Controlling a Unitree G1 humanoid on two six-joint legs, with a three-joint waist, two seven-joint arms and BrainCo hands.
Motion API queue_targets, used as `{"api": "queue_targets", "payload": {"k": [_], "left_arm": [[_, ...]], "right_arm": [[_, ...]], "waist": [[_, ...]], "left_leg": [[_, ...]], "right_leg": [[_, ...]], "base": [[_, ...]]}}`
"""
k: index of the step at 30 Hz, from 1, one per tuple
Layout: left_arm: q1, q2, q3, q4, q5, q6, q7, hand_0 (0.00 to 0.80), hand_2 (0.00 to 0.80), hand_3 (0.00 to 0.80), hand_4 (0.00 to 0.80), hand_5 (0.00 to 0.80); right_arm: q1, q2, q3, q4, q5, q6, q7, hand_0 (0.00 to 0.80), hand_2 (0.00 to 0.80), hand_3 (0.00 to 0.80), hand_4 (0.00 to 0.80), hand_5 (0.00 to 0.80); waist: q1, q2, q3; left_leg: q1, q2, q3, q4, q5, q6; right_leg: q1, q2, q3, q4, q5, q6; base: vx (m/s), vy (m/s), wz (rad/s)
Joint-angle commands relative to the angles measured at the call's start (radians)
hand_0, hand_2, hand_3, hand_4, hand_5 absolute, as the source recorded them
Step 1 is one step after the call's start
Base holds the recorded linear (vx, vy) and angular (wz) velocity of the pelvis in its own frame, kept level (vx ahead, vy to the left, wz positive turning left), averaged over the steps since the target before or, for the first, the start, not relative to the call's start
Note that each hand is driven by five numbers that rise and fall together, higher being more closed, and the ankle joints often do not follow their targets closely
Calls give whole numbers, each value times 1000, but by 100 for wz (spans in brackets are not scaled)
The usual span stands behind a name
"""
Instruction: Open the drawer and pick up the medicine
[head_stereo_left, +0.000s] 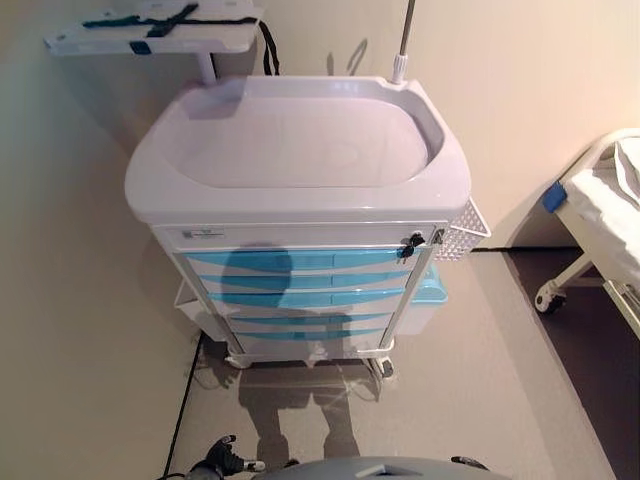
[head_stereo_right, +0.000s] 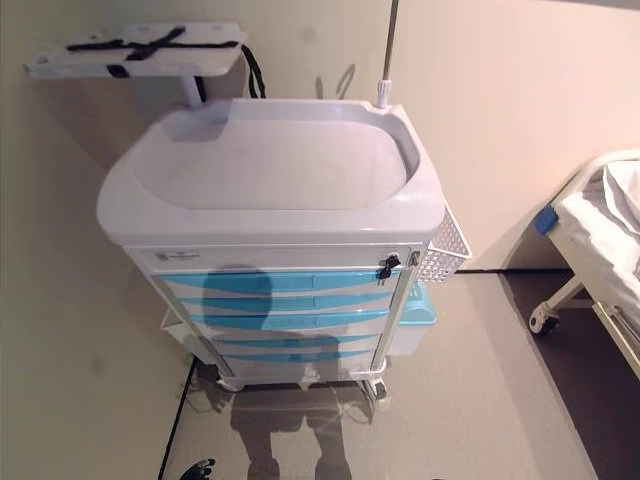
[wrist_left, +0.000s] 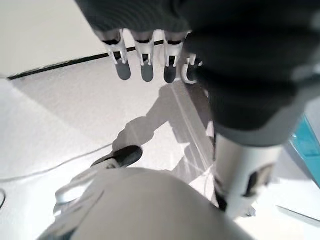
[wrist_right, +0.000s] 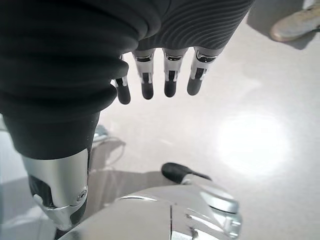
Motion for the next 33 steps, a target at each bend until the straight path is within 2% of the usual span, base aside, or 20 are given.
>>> {"api": "queue_targets", "payload": {"k": [1, 11, 21, 26, 28, 29, 33], "left_arm": [[-52, -20, 26, 22, -60, -22, 2, 0, 0, 0, 0, 0], [-122, -13, 48, -65, -200, -63, 25, 0, 0, 0, 0, 0], [-217, -3, 34, -233, -353, -112, 63, 0, 0, 0, 0, 0], [-248, 10, 18, -379, -460, -132, 53, 0, 0, 0, 0, 0], [-252, 10, 16, -394, -477, -133, 47, 0, 0, 0, 0, 0], [-257, 8, 12, -463, -543, -133, 34, 0, 0, 0, 0, 0], [-275, -13, 10, -559, -678, -137, 4, 0, 0, 0, 0, 0]], "right_arm": [[-71, -17, 25, -8, 3, -19, -19, 0, 0, 0, 0, 0], [-144, -36, 46, -53, 32, -42, -38, 0, 0, 0, 0, 0], [-216, -59, 72, -114, 59, -65, -65, 0, 0, 0, 0, 0], [-226, -79, 61, -152, 79, -74, -79, 0, 0, 0, 0, 0], [-226, -81, 59, -157, 84, -76, -77, 0, 0, 0, 0, 0], [-224, -88, 51, -174, 93, -76, -82, 0, 0, 0, 0, 0], [-214, -99, 51, -196, 88, -72, -77, 0, 0, 0, 0, 0]], "waist": [[1, -23, 47], [2, -3, 122], [0, -7, 206], [-4, -12, 235], [-6, -14, 234], [-10, -16, 237], [-22, -22, 227]], "left_leg": [[-60, -43, -4, 31, -21, 30], [-222, -73, 11, 106, -10, 50], [-396, -97, 18, 212, -8, 61], [-508, -109, 20, 316, -32, 72], [-530, -110, 21, 339, -36, 72], [-586, -116, 20, 392, -50, 74], [-674, -119, 24, 485, -78, 74]], "right_leg": [[-97, -41, 15, 58, 43, 90], [-283, -61, 42, 167, 53, 89], [-462, -96, 58, 276, 43, 86], [-565, -108, 62, 373, 21, 78], [-583, -110, 61, 388, 18, 77], [-625, -114, 61, 425, 12, 74], [-700, -114, 64, 485, 0, 67]], "base": [[-120, 48, -8], [-100, 58, -7], [-88, 57, 0], [-74, 34, 7], [-65, 13, 7], [-104, 16, 7], [-70, 17, 11]]}}
